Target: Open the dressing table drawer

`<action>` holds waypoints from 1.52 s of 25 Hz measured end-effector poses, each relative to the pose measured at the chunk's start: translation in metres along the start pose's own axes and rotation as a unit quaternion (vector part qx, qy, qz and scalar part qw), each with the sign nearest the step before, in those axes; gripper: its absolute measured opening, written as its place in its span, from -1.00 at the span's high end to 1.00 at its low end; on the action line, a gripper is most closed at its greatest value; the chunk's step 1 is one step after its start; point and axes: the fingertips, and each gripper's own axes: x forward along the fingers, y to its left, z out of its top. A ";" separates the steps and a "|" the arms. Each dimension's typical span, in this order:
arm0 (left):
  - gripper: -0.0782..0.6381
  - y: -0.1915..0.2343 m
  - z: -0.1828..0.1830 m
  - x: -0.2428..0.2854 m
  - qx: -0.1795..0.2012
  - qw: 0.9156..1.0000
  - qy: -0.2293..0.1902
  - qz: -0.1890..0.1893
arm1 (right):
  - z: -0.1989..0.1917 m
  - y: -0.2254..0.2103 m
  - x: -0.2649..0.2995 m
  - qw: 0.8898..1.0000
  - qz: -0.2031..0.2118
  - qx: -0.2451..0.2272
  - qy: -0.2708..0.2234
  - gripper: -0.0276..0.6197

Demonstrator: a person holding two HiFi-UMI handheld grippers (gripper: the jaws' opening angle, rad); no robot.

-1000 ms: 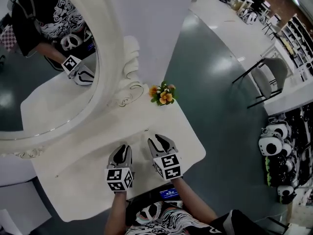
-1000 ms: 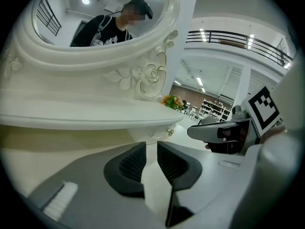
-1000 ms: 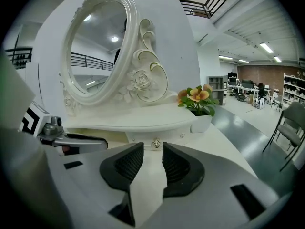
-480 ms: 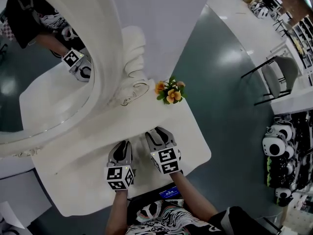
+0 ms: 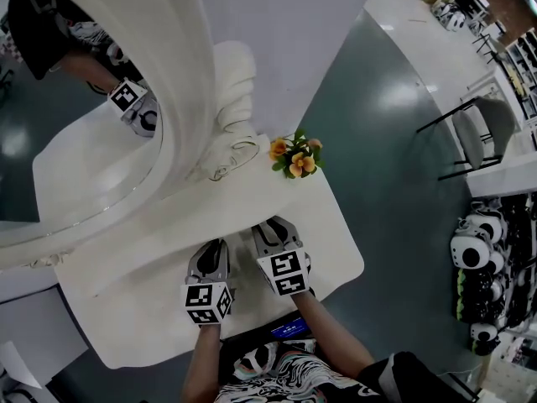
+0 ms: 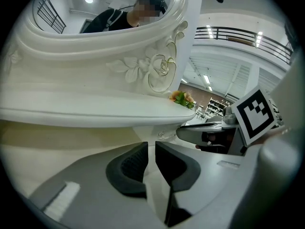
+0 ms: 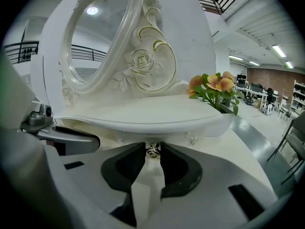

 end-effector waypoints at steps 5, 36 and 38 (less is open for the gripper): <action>0.66 0.000 0.001 -0.006 0.001 1.000 -0.004 -0.001 | -0.002 0.000 -0.003 1.000 -0.004 -0.001 0.004 0.61; 0.67 -0.019 0.019 -0.028 0.022 0.999 -0.032 -0.007 | -0.043 0.005 -0.054 0.999 -0.027 -0.012 0.030 0.55; 0.67 -0.021 0.023 -0.031 0.024 0.999 -0.039 -0.010 | -0.042 0.005 -0.060 0.999 -0.032 -0.010 0.021 0.54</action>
